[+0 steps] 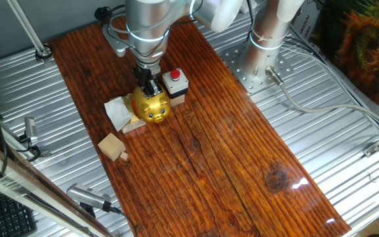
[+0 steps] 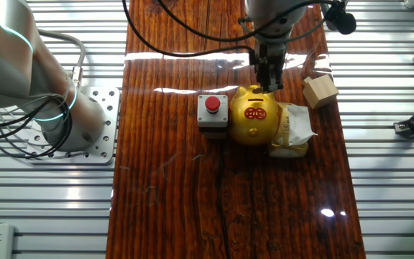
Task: Drop coins into a piggy bank
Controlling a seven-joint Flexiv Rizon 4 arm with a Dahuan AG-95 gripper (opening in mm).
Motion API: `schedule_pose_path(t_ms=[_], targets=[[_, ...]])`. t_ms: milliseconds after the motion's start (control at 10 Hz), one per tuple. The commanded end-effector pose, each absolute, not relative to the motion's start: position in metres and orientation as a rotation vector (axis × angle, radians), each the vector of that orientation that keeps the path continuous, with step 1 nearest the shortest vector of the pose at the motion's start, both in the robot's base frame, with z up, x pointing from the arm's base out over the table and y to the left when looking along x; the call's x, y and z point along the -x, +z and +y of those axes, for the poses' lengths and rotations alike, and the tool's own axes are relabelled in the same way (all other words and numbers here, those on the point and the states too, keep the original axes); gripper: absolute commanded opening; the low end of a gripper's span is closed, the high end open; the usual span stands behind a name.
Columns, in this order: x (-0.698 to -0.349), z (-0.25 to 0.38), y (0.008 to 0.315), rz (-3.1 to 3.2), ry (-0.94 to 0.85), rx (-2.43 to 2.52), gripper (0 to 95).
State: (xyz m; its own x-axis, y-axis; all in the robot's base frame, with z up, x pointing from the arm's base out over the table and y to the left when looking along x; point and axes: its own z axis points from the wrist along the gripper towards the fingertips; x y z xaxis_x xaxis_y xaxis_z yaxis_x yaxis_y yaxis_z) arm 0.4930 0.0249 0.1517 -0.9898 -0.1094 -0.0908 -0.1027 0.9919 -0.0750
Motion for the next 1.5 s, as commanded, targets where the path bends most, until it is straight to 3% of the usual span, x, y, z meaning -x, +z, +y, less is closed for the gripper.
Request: schedule_pose_path(t_ms=[100,1500], targets=[[-0.4914,0.0249,0.1518,3.042,-0.105,0.165,0.0],[-0.4920,0.0201,0.1420,3.033,-0.107,0.170,0.0]])
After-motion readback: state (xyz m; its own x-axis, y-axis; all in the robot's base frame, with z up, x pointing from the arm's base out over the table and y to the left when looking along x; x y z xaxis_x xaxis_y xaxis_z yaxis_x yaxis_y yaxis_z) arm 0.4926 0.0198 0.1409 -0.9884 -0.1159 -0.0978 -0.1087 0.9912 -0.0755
